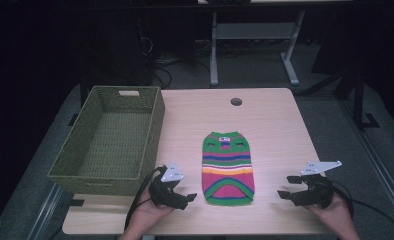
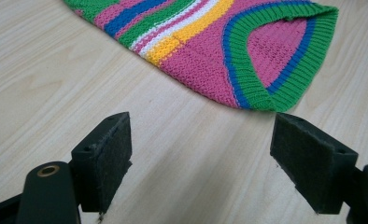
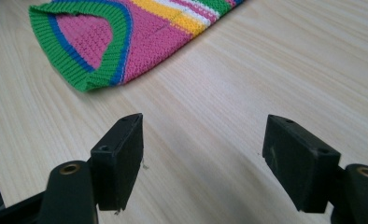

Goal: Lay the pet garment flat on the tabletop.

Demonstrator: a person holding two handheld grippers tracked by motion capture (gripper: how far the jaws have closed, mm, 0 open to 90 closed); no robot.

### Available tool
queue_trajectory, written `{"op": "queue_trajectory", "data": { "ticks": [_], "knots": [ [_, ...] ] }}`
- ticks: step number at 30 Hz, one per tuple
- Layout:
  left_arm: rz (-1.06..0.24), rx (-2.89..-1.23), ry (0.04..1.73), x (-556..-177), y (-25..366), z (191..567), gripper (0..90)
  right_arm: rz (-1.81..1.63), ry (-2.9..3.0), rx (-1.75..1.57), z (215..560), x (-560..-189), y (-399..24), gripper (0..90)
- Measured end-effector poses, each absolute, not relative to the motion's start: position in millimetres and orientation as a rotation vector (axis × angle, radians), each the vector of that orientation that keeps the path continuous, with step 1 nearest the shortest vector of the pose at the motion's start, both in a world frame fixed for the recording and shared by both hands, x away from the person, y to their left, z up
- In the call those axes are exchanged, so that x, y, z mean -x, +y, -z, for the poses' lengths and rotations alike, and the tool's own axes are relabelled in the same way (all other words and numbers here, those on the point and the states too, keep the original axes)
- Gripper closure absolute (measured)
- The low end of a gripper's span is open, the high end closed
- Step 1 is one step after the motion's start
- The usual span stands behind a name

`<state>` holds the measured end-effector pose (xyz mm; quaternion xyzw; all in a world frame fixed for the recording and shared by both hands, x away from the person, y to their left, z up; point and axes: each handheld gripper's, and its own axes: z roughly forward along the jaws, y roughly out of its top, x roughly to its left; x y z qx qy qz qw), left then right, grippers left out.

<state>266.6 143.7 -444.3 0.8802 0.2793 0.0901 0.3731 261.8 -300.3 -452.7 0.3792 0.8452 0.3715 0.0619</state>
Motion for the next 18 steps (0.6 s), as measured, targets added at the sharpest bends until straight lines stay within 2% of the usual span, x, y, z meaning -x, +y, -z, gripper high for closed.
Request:
{"op": "queue_trajectory", "data": {
  "ticks": [18],
  "knots": [
    [-0.207,-2.237,0.742,-254,153,452,20.2,-1.134,2.492,-1.181,459,-234,-315,25.7]
  ]
}}
